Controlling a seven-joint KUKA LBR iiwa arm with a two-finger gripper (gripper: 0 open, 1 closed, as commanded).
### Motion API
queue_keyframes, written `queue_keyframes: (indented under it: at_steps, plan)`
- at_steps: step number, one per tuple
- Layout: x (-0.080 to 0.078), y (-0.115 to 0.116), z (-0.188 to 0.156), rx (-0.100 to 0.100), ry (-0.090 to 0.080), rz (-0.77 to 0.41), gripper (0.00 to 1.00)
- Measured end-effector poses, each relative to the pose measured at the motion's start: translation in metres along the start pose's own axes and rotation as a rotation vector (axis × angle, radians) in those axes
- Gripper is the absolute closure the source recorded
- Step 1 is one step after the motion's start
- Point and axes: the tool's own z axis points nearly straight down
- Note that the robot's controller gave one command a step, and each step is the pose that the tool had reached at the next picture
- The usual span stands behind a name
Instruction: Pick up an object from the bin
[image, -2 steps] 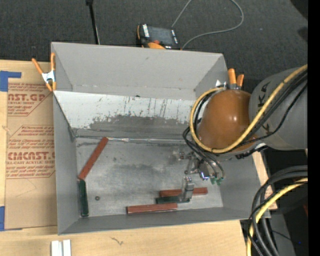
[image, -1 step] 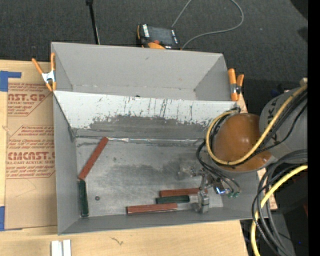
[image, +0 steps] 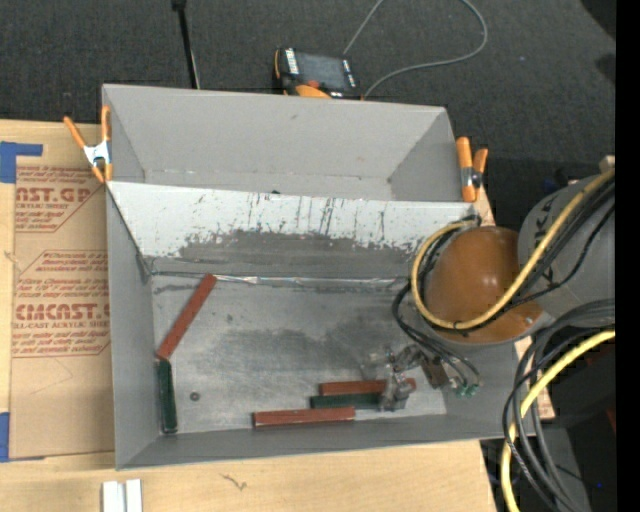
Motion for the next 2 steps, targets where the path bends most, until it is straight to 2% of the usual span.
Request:
queue_keyframes:
  at_steps: [1,2]
  plan:
    - [-0.029,-0.033,-0.022,0.002,0.001,-0.096,1.00]
    - [-0.077,-0.036,-0.156,0.004,-0.007,-0.081,1.00]
